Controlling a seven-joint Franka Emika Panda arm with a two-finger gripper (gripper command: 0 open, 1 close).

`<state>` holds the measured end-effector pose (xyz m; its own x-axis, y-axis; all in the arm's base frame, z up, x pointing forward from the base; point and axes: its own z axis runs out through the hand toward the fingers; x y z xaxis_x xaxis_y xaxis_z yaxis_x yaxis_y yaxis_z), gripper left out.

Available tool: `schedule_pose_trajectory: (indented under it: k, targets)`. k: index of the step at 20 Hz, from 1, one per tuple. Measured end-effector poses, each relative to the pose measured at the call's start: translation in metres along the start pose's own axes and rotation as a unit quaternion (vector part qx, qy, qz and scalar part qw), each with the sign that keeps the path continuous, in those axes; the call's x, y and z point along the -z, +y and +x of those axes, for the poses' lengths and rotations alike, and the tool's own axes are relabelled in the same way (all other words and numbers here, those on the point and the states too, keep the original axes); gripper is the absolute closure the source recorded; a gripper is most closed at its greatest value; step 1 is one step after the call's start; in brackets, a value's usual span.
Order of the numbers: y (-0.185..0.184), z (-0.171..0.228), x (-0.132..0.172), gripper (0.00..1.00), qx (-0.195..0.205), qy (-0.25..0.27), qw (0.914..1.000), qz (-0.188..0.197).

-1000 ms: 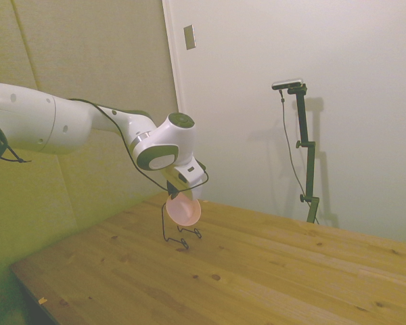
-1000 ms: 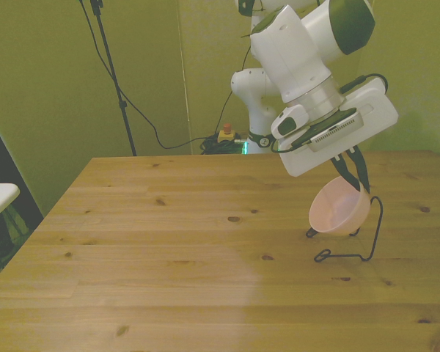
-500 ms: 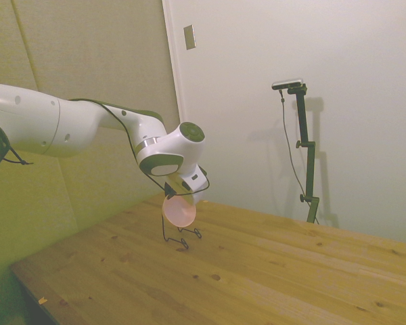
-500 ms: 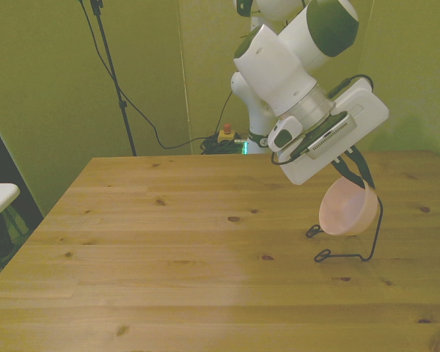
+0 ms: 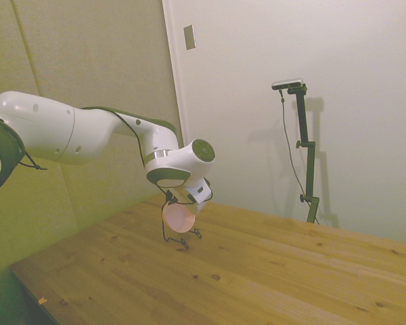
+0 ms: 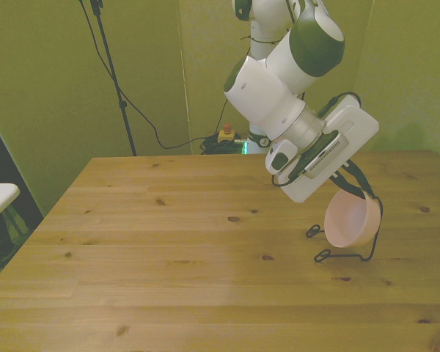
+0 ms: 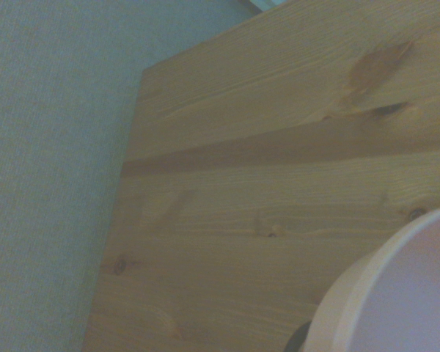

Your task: Load the bowl

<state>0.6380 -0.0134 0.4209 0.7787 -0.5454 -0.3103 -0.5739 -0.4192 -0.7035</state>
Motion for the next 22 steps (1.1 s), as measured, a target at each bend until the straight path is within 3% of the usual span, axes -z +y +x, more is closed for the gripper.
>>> schedule_pose_trajectory:
  k: [16, 17, 22]
  targets:
    - [0.014, 0.004, -0.021, 1.0, -0.004, -0.015, 0.9999, 0.005]
    - [0.015, 0.004, -0.021, 0.0, -0.004, -0.016, 0.9999, 0.005]
    - [0.018, 0.005, -0.021, 0.0, -0.006, -0.015, 0.9999, 0.004]
